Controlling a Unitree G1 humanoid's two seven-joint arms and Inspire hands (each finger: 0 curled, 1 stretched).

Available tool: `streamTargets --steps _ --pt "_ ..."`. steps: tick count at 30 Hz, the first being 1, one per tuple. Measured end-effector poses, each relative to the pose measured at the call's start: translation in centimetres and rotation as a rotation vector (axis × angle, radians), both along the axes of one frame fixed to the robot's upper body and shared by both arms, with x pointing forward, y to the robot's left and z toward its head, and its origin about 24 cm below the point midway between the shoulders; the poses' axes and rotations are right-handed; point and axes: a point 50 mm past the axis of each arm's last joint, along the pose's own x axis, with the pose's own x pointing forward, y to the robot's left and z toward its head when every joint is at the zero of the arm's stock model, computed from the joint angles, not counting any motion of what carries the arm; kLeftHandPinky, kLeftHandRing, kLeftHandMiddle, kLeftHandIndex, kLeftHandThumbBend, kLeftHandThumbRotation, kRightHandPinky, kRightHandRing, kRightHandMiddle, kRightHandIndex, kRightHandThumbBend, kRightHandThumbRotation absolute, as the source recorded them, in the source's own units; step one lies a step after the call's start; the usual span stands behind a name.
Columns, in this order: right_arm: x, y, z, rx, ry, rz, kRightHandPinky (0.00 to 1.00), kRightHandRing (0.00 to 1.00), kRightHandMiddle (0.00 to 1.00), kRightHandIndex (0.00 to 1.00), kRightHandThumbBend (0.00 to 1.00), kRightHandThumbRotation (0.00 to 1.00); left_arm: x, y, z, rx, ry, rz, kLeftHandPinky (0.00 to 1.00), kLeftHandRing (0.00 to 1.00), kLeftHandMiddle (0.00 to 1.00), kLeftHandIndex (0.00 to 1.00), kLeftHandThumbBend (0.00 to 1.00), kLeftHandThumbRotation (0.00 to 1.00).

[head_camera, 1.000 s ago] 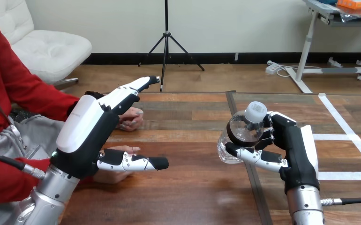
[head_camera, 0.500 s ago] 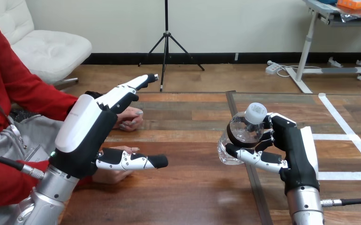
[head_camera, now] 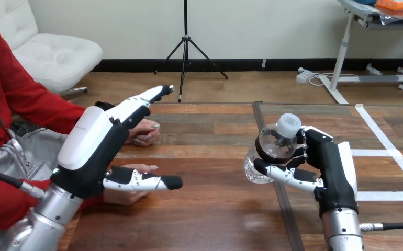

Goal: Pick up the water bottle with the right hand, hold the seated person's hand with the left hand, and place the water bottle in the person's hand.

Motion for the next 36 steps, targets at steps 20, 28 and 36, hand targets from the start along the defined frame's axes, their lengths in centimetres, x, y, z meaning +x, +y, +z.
streamTargets --steps 20,28,36 --pt "1.0 -1.5 -2.0 -0.018 0.095 -0.024 0.26 0.34 0.47 0.45 0.98 0.12 0.8 4.6 -1.3 0.307 0.224 0.144 0.82 0.92 0.94 0.94 1.00 0.52" --pt "0.9 -1.8 -2.5 -0.016 0.108 -0.028 0.27 0.35 0.49 0.46 0.97 0.05 1.2 6.2 -2.0 0.447 0.326 0.195 0.83 0.91 0.93 0.94 1.00 0.48" --pt "1.1 -1.8 -2.0 -0.013 0.075 -0.023 0.28 0.36 0.51 0.48 0.93 0.01 1.9 6.6 -2.1 0.526 0.359 0.215 0.84 0.90 0.91 0.93 1.00 0.46"
